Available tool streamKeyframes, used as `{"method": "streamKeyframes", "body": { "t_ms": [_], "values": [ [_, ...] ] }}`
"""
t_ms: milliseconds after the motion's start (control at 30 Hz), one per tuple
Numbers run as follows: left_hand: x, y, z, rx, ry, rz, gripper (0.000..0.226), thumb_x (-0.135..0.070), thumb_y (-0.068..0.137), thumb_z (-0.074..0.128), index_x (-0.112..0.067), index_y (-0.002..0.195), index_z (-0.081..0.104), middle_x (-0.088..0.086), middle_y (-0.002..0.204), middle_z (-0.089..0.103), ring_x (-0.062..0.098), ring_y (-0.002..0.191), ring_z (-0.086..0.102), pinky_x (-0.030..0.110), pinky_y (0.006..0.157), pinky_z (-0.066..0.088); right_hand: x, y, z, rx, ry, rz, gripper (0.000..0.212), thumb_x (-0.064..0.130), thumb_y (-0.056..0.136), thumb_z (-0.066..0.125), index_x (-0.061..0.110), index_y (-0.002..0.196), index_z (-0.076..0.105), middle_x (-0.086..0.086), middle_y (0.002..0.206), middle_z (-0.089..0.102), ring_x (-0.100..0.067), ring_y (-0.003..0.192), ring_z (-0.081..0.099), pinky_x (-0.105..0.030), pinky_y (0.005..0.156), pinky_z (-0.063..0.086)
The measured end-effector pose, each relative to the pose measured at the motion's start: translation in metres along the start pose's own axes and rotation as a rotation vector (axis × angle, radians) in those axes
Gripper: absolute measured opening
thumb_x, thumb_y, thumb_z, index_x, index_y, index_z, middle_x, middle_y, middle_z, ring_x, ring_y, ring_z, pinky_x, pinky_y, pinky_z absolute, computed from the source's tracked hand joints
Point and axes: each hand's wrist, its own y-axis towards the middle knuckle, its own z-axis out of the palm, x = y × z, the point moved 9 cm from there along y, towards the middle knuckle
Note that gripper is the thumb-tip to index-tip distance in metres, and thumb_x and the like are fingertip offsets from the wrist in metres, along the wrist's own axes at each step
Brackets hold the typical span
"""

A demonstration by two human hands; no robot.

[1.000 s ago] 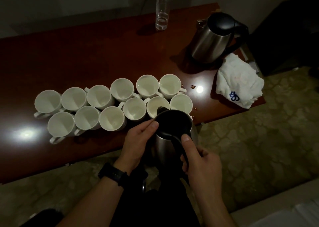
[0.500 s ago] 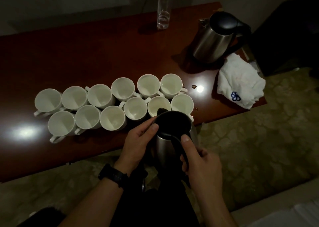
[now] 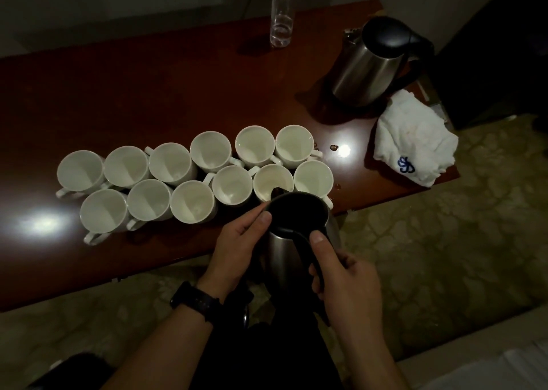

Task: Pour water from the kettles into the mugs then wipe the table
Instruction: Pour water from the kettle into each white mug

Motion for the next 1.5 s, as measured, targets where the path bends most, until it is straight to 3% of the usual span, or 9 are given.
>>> {"method": "streamKeyframes", "body": {
  "t_ms": [167, 300, 500, 767, 1100, 1300, 1500],
  "values": [
    [0.005, 0.002, 0.0, 0.007, -0.012, -0.025, 0.05, -0.049, 0.087, 0.069, -0.023, 0.129, 0.071, 0.007, 0.13, 0.072, 0.026, 0.128, 0.064, 0.055, 0.115, 0.043, 0.001, 0.001, 0.002, 0.015, 0.001, -0.002, 0.051, 0.065, 0.079, 0.067, 0.02, 0.056, 0.068, 0.0, 0.046, 0.058, -0.01, 0.041, 0.053, -0.03, 0.05, 0.039],
    [0.004, 0.001, 0.003, 0.034, -0.013, -0.033, 0.061, -0.058, 0.086, 0.072, -0.02, 0.134, 0.068, 0.01, 0.133, 0.069, 0.03, 0.131, 0.061, 0.06, 0.116, 0.04, 0.001, 0.001, 0.001, 0.014, 0.02, 0.009, 0.054, 0.063, 0.078, 0.069, 0.015, 0.054, 0.066, 0.0, 0.047, 0.058, -0.01, 0.042, 0.053, -0.027, 0.047, 0.04],
    [0.004, 0.002, 0.001, 0.009, -0.028, -0.044, 0.064, -0.062, 0.082, 0.074, -0.022, 0.132, 0.07, 0.009, 0.132, 0.07, 0.028, 0.129, 0.063, 0.058, 0.115, 0.041, 0.005, 0.001, 0.003, 0.031, -0.002, -0.001, 0.051, 0.07, 0.072, 0.066, 0.023, 0.055, 0.069, 0.001, 0.047, 0.058, -0.01, 0.041, 0.053, -0.029, 0.05, 0.04],
    [0.003, 0.001, 0.003, 0.001, -0.036, -0.03, 0.062, -0.063, 0.082, 0.075, -0.024, 0.131, 0.07, 0.008, 0.132, 0.071, 0.027, 0.129, 0.063, 0.056, 0.115, 0.042, 0.002, 0.004, -0.001, 0.028, 0.004, 0.0, 0.049, 0.063, 0.081, 0.069, 0.02, 0.056, 0.069, 0.0, 0.048, 0.058, -0.011, 0.043, 0.054, -0.032, 0.053, 0.041],
    [0.004, 0.001, 0.009, 0.006, -0.032, -0.026, 0.061, -0.063, 0.079, 0.077, -0.027, 0.128, 0.072, 0.006, 0.13, 0.072, 0.024, 0.127, 0.065, 0.037, 0.107, 0.053, 0.0, 0.006, -0.01, 0.012, -0.015, -0.018, 0.05, 0.064, 0.079, 0.067, 0.019, 0.059, 0.07, -0.002, 0.047, 0.059, -0.011, 0.041, 0.053, -0.033, 0.052, 0.042],
    [0.007, 0.001, 0.01, 0.02, -0.051, -0.015, 0.06, -0.058, 0.084, 0.075, -0.021, 0.131, 0.07, 0.01, 0.132, 0.07, 0.03, 0.128, 0.063, 0.057, 0.114, 0.043, 0.001, 0.007, -0.011, 0.03, -0.014, -0.027, 0.05, 0.061, 0.084, 0.069, 0.02, 0.056, 0.069, -0.001, 0.047, 0.059, -0.012, 0.041, 0.053, -0.032, 0.052, 0.041],
    [0.01, 0.0, 0.011, 0.007, -0.07, -0.036, 0.063, -0.06, 0.08, 0.078, -0.02, 0.129, 0.071, 0.012, 0.13, 0.071, 0.031, 0.128, 0.063, 0.059, 0.115, 0.041, 0.0, 0.009, -0.011, 0.032, -0.027, -0.032, 0.052, 0.066, 0.081, 0.069, 0.02, 0.057, 0.069, -0.001, 0.047, 0.058, -0.011, 0.041, 0.052, -0.031, 0.051, 0.04]
  ]
}}
